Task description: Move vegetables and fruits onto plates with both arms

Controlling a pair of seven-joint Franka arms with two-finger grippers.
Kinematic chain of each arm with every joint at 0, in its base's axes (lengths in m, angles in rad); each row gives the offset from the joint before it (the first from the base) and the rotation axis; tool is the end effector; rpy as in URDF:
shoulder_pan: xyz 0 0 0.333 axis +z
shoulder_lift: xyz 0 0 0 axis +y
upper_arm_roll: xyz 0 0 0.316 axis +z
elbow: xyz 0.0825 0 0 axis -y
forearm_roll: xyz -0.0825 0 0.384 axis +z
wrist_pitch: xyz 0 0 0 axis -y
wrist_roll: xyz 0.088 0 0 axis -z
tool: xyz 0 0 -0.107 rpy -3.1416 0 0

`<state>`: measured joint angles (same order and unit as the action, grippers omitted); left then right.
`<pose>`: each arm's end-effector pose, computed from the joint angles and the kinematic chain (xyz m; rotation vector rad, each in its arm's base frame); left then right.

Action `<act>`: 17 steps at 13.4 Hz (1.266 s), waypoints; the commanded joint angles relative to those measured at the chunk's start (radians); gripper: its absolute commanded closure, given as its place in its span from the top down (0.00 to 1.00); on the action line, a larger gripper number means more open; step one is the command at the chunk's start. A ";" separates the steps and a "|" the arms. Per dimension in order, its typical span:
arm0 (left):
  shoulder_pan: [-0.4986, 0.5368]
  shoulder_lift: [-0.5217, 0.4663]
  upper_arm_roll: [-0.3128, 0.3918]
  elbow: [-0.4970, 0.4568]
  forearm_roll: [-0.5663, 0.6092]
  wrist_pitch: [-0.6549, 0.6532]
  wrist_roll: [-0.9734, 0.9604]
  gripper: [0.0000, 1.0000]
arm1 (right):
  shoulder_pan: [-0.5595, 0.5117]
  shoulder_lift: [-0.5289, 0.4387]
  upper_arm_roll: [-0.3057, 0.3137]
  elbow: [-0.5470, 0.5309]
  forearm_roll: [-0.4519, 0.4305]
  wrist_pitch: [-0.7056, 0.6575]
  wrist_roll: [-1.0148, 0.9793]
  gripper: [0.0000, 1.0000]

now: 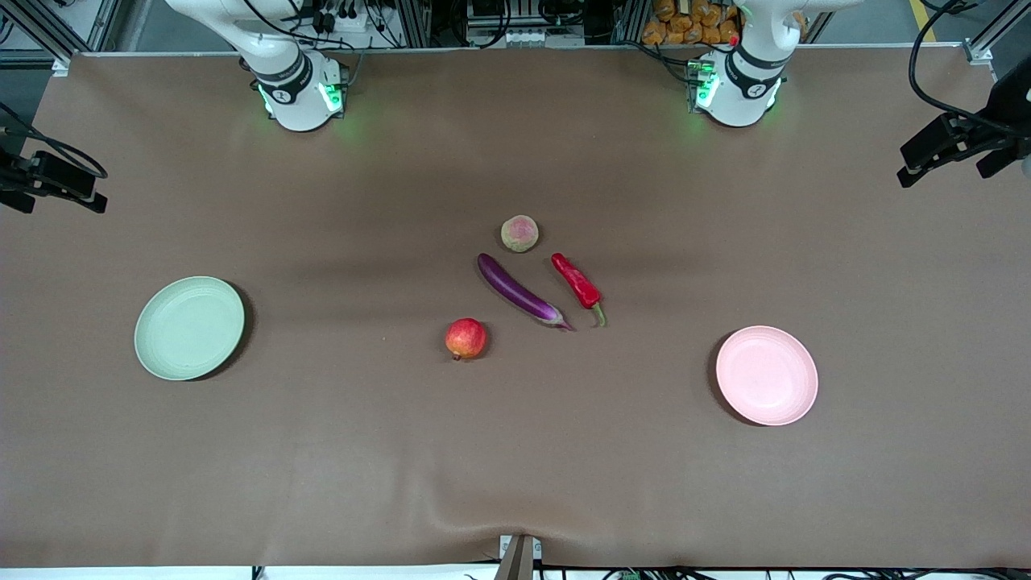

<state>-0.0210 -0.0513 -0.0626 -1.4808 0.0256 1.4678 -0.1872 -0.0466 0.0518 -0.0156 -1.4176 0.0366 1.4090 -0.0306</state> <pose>0.5251 -0.0421 0.6850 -3.1133 -0.1663 -0.0650 0.5530 -0.0298 0.6532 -3.1017 0.0416 0.0910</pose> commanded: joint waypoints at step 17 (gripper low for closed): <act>-0.014 0.050 -0.012 0.013 0.005 -0.012 0.025 1.00 | 0.008 0.007 -0.003 0.016 0.000 -0.007 0.000 1.00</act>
<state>-0.0277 -0.0356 -0.0660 -1.4820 0.0256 1.4677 -0.1819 -0.0457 0.0526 -0.0152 -1.4176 0.0366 1.4091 -0.0306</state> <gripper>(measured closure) 0.000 0.000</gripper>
